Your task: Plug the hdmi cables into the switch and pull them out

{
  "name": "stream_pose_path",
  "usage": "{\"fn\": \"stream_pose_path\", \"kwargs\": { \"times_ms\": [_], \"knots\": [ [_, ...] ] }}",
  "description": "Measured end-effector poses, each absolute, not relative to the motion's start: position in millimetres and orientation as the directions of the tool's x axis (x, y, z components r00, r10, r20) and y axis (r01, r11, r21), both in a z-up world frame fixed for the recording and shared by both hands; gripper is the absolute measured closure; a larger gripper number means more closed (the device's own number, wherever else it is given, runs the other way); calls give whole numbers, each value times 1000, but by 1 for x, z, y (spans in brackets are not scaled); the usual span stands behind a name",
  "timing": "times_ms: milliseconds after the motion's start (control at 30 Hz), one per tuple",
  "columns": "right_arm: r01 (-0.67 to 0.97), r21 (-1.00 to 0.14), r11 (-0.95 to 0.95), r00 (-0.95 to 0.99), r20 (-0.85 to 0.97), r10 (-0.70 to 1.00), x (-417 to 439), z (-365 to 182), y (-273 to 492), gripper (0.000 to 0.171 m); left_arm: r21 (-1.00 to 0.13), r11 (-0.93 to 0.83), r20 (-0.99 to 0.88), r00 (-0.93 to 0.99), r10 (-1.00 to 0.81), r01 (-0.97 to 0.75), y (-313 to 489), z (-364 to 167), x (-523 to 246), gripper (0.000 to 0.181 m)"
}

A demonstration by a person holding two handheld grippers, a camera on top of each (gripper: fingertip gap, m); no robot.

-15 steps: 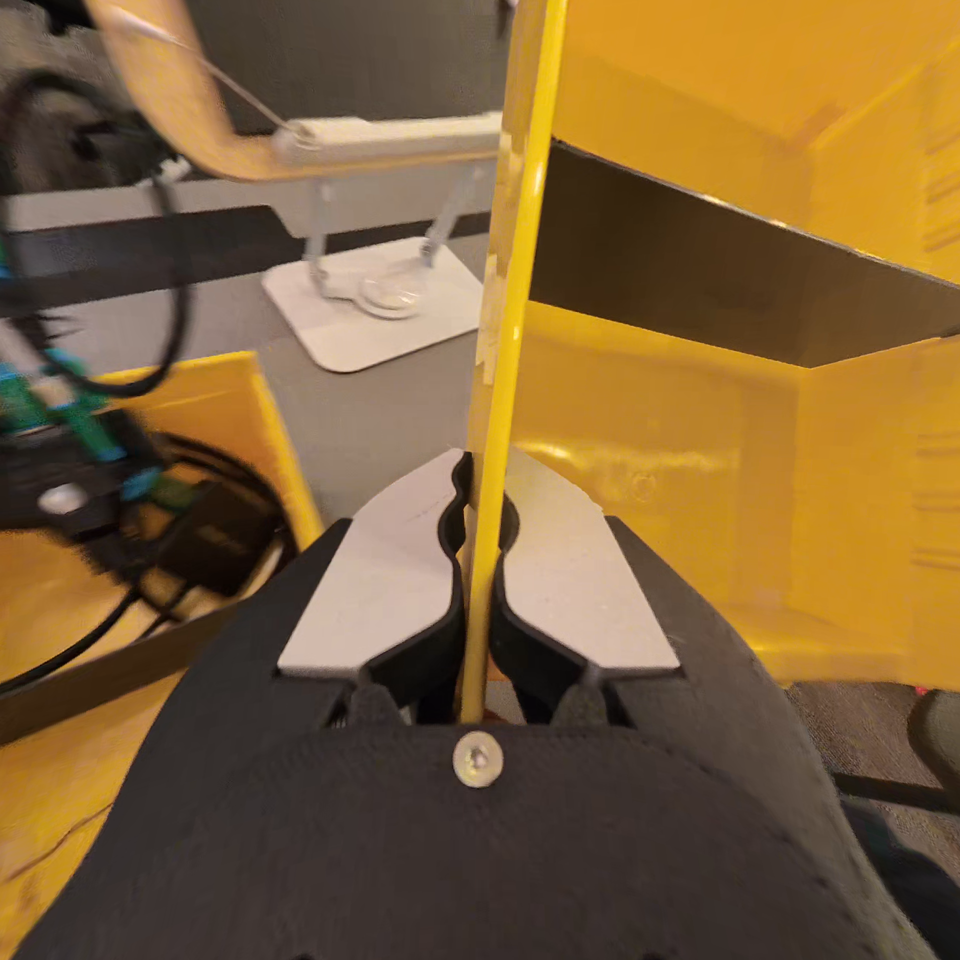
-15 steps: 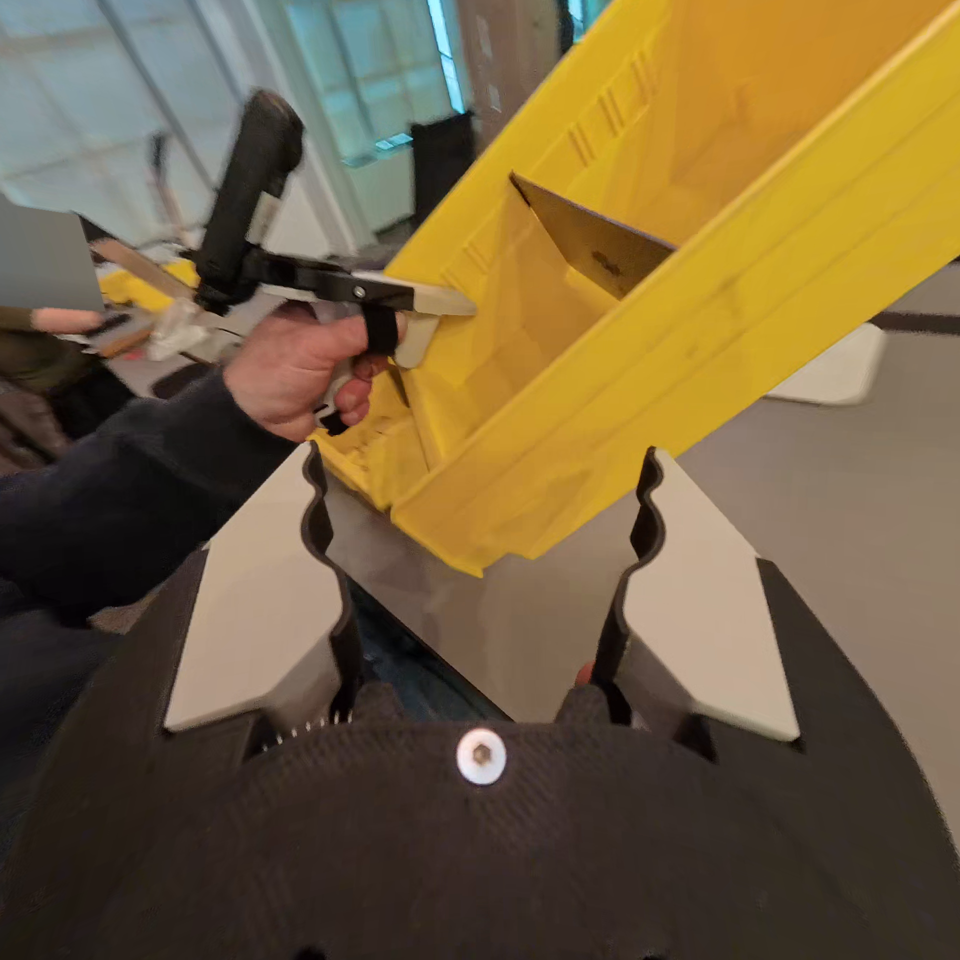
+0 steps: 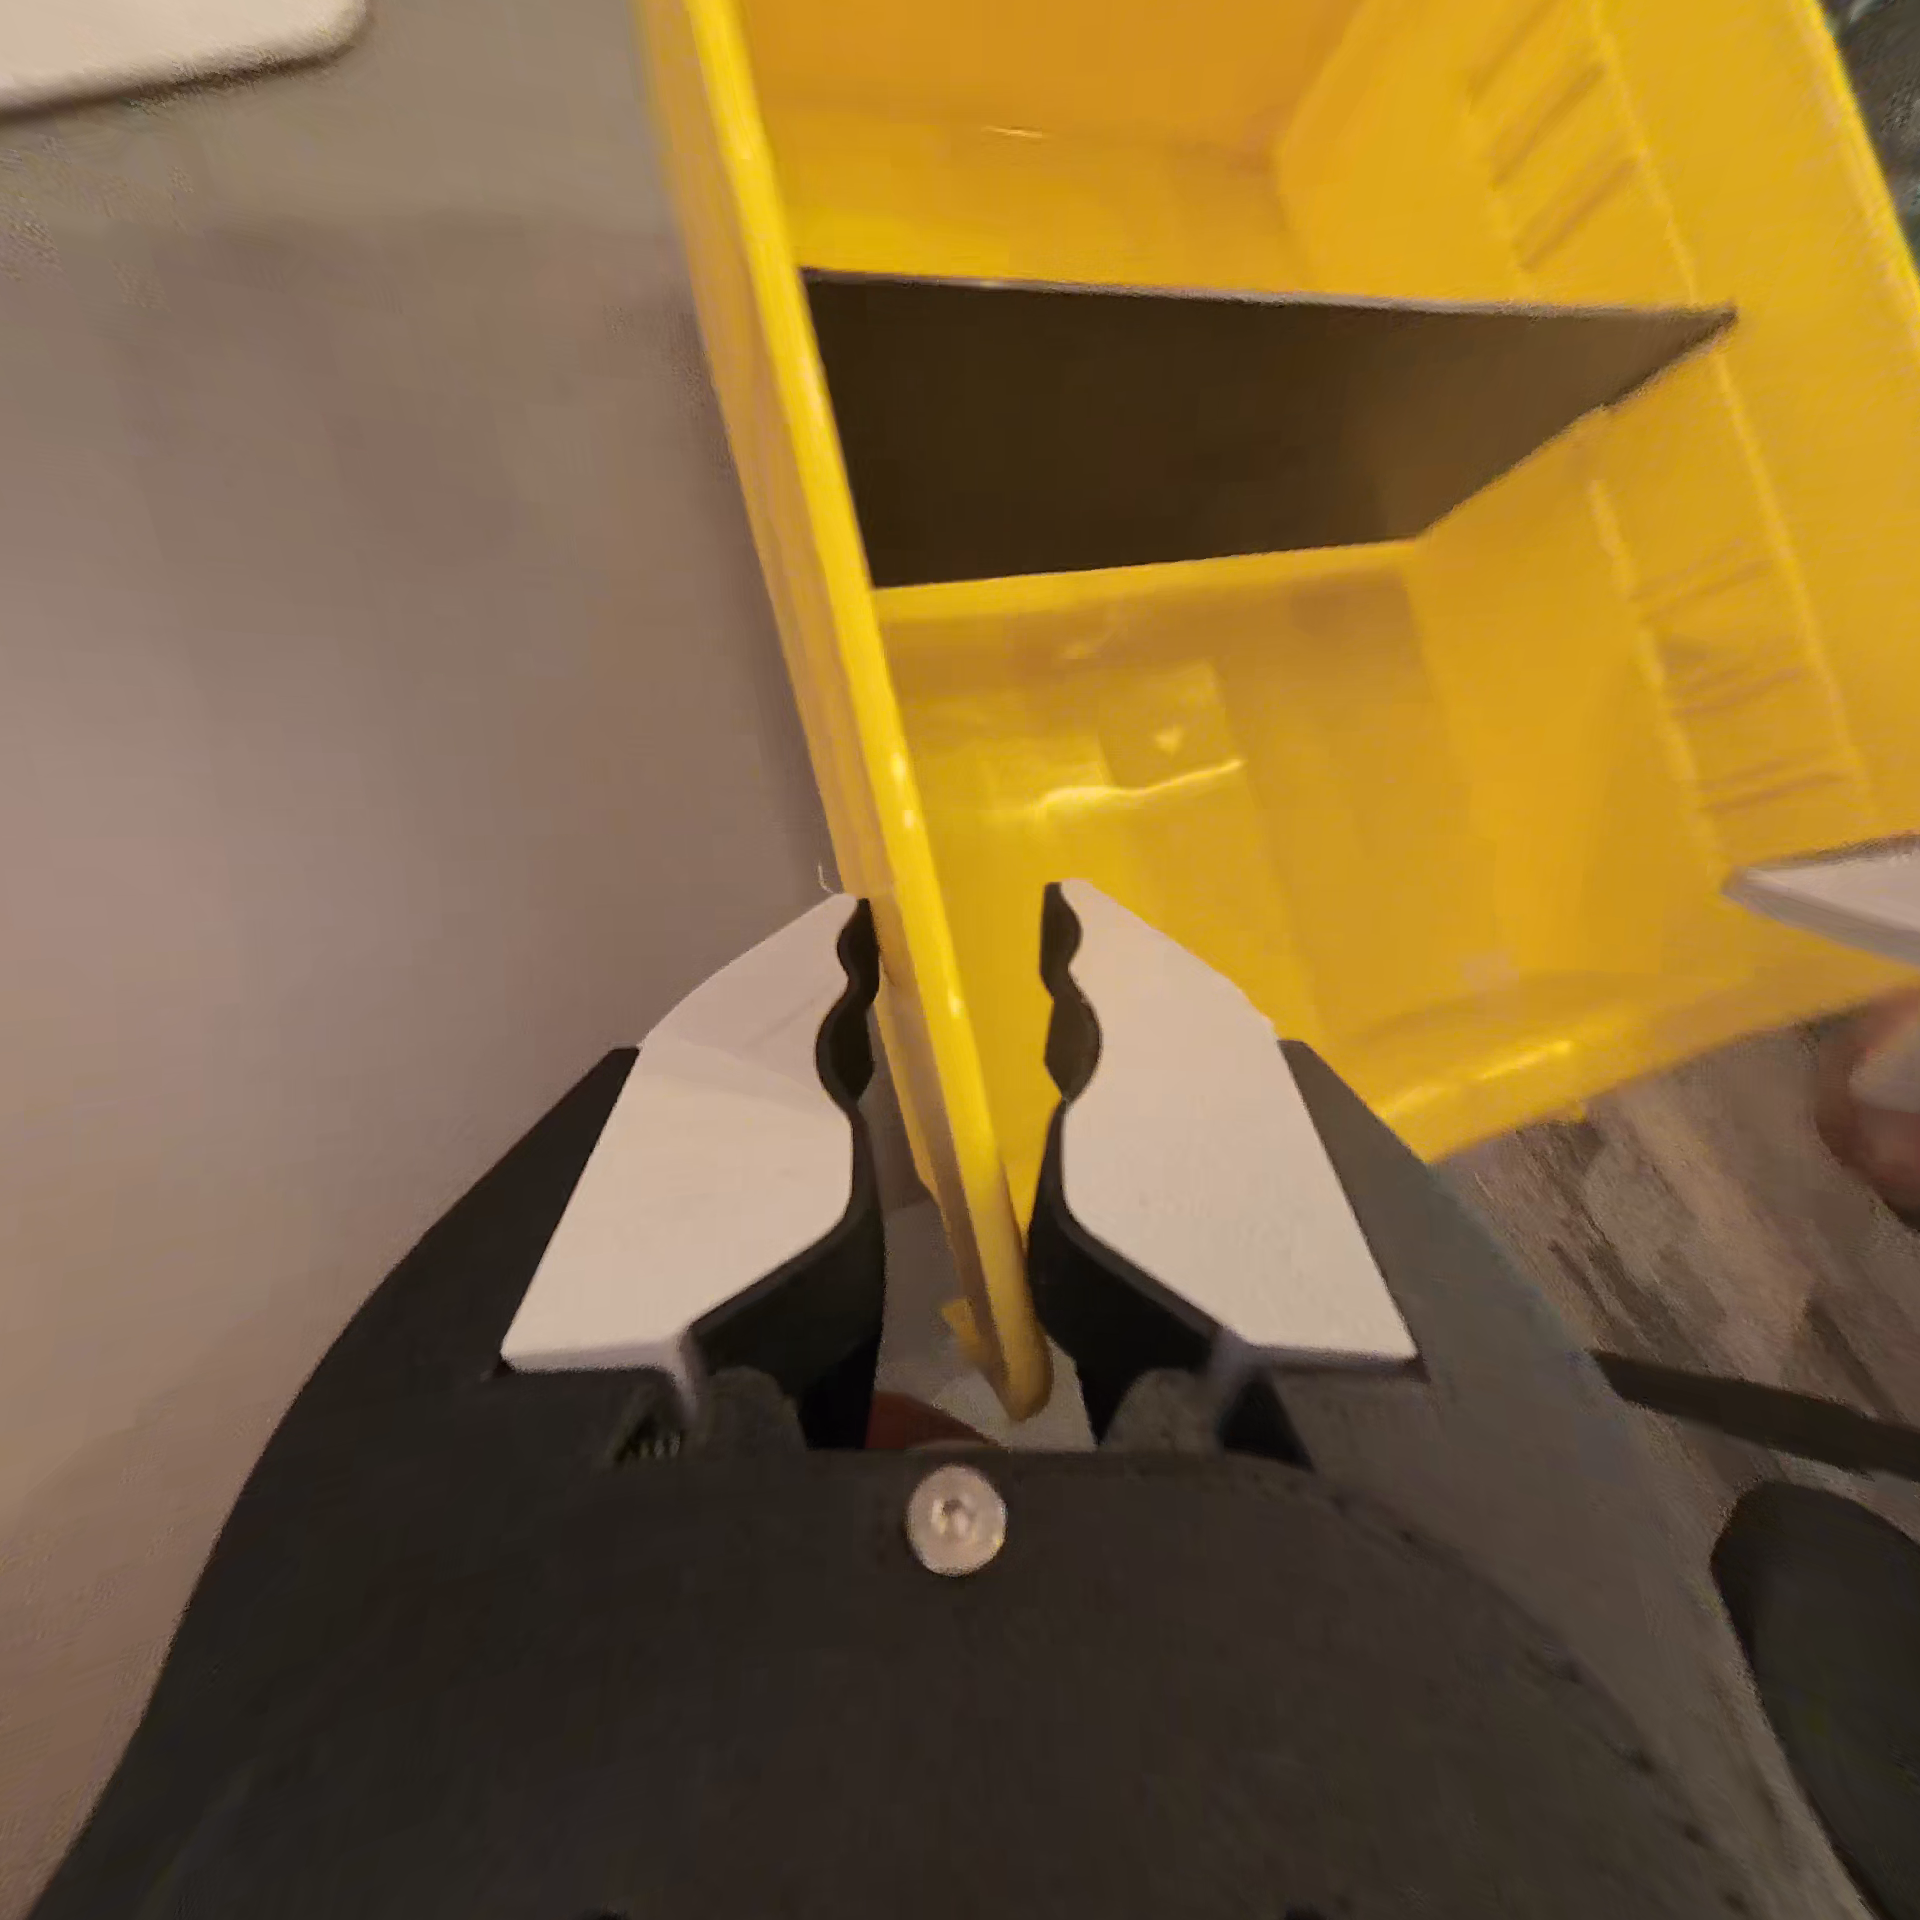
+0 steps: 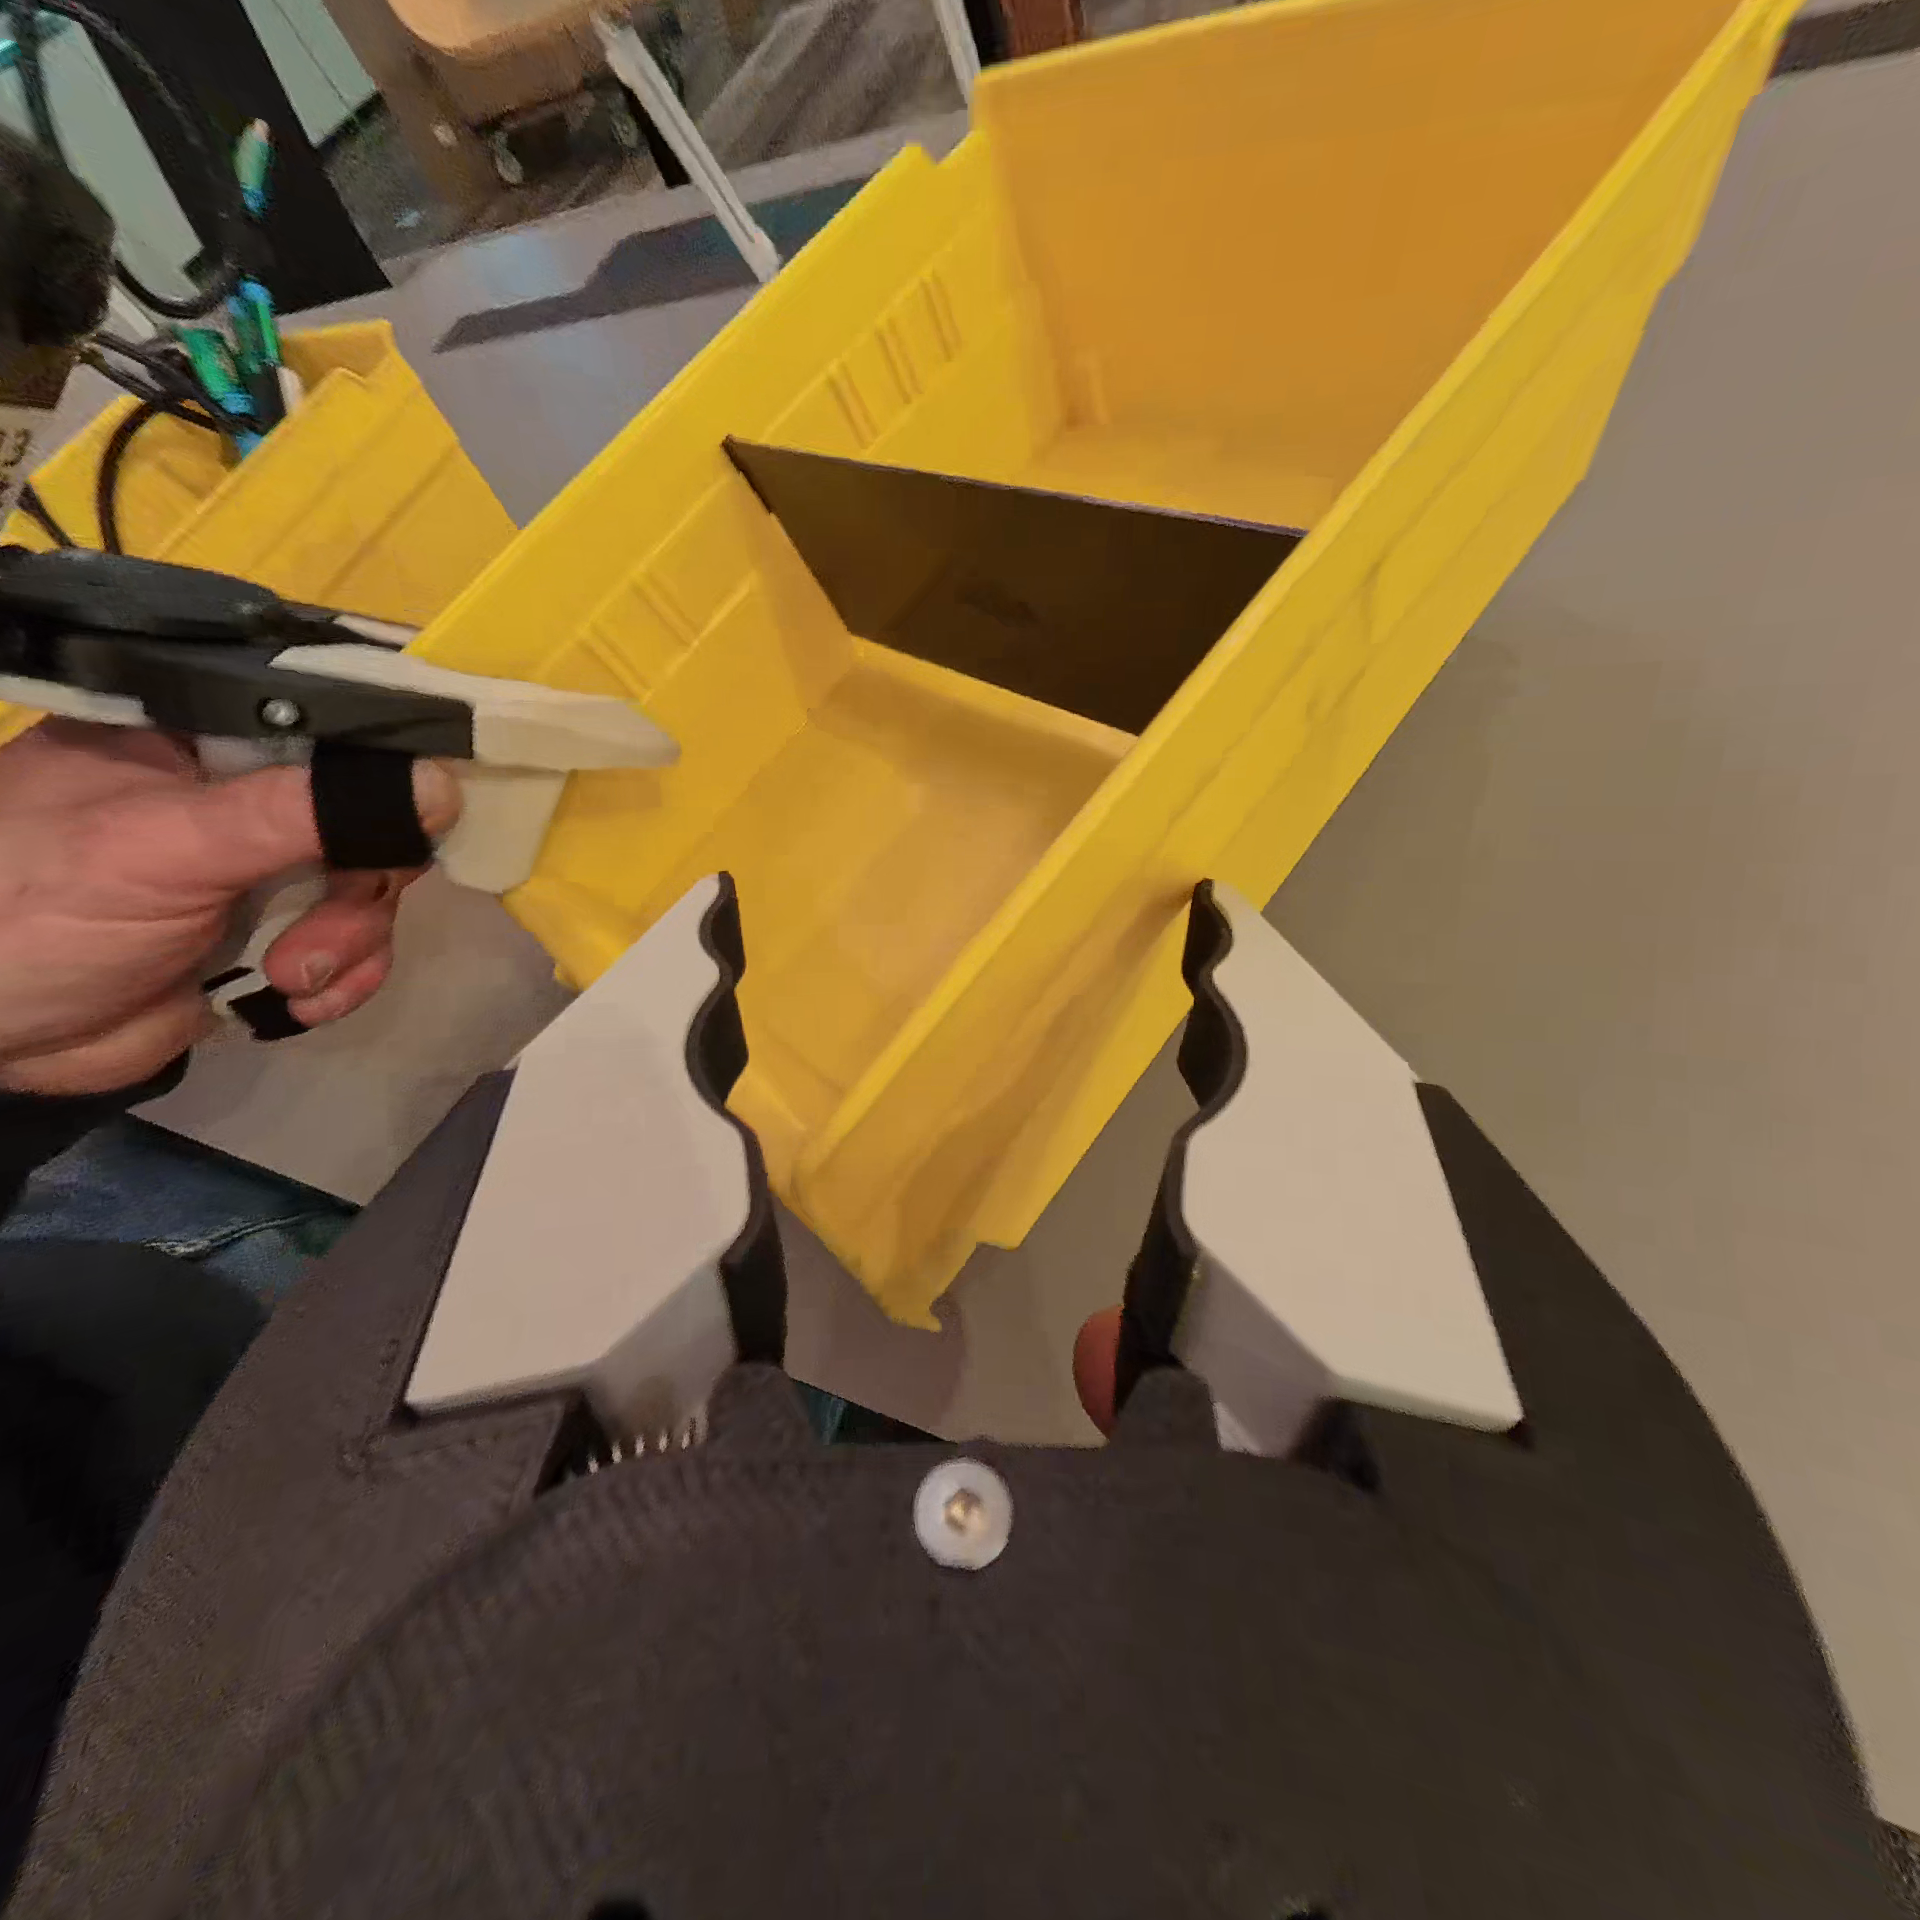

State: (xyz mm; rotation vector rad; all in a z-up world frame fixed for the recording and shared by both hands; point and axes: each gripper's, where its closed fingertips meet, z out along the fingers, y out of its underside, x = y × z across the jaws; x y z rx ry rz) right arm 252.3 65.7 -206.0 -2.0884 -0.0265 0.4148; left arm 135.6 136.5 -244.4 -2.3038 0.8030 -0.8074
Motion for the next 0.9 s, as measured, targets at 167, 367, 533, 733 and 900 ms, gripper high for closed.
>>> {"fn": "stream_pose_path", "kwargs": {
  "times_ms": [167,367,533,733,900],
  "knots": [
    [-122,-803,-583,955,-255,151,282,-225,71,97,-642,-660,401,562,-723,-391,107,-250,158,126],
    [-106,-783,-613,959,-243,144,309,-239,79,134,-651,-656,550,360,-754,-382,75,-217,151,113],
    [-38,-767,-640,972,-177,155,318,-242,84,161,-750,-627,605,162,-779,-211,42,-121,82,125],
    [25,-767,-642,969,-140,204,323,-243,94,168,-834,-505,152,787,-597,-222,141,-128,-151,115],
    [4,-770,-638,978,-131,163,339,-243,98,168,-669,-713,45,947,-319,-209,174,-196,-294,95]
  ]
}}
